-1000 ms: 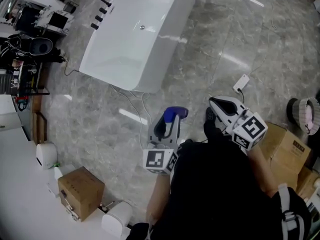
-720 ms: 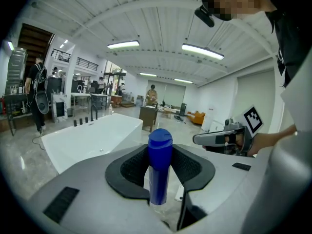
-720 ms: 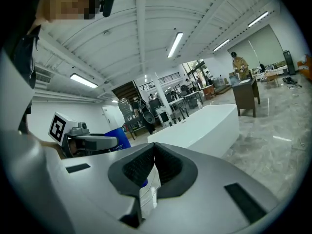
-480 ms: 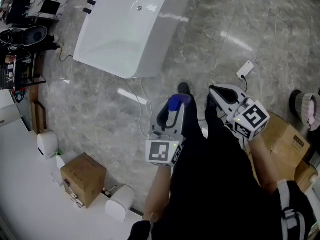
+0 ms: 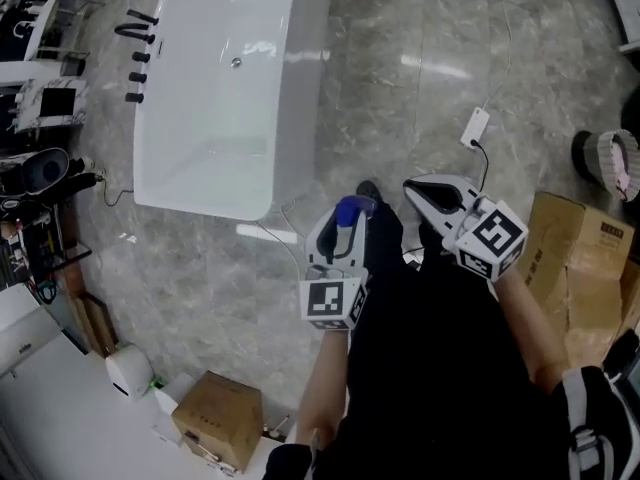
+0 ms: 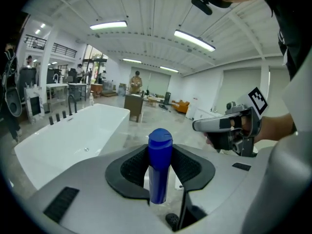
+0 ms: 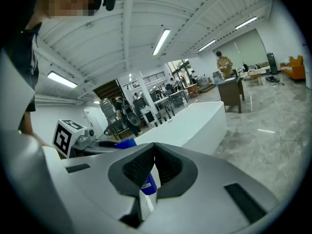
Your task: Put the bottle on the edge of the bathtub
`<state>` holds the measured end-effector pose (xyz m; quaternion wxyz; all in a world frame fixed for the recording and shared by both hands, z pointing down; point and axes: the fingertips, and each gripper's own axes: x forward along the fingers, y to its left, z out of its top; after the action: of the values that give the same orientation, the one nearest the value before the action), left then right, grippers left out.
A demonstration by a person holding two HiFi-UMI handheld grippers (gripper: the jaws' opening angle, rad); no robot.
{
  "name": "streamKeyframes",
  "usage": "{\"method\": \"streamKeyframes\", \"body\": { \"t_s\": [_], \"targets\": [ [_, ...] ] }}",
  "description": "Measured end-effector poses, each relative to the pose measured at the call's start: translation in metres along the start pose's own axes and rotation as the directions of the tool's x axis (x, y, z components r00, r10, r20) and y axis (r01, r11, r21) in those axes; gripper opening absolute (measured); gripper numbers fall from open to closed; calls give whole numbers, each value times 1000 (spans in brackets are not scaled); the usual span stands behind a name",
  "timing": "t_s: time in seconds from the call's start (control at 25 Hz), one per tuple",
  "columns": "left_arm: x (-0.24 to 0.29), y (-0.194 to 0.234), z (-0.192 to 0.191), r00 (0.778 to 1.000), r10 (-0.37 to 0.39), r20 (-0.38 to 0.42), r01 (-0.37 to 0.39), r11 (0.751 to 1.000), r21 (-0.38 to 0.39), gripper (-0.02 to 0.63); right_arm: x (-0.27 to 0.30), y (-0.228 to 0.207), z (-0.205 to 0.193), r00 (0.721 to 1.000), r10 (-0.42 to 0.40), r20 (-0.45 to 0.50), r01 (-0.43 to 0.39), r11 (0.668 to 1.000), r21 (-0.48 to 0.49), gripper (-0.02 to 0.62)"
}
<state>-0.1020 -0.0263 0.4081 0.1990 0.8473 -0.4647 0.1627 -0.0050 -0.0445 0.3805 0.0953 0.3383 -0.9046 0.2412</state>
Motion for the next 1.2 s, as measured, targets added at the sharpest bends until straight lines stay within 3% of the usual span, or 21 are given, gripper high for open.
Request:
{"method": "streamKeyframes", "body": {
  "t_s": [0.16, 0.32, 0.64, 0.96, 1.2],
  "targets": [
    [41, 23, -17, 994, -96, -53, 97, 995, 15, 149, 28, -29, -15, 996, -88, 18, 87, 994, 62, 12],
    [81, 42, -42, 986, -135, -101, 138, 990, 19, 149, 52, -57, -43, 987, -159, -25, 160, 984, 74, 12],
    [163, 65, -117, 968, -175, -179, 179, 984, 5, 149, 96, -114, -118, 982, -147, -116, 162, 977, 136, 12],
    [249, 118, -204, 971, -112, -210, 117, 993, 12, 149, 159, -195, -185, 984, -138, -112, 155, 976, 155, 12],
    [302, 162, -274, 966, -62, -251, 49, 997, -61, 149, 191, -240, -246, 981, -115, -155, 137, 981, 138, 12]
  ]
}}
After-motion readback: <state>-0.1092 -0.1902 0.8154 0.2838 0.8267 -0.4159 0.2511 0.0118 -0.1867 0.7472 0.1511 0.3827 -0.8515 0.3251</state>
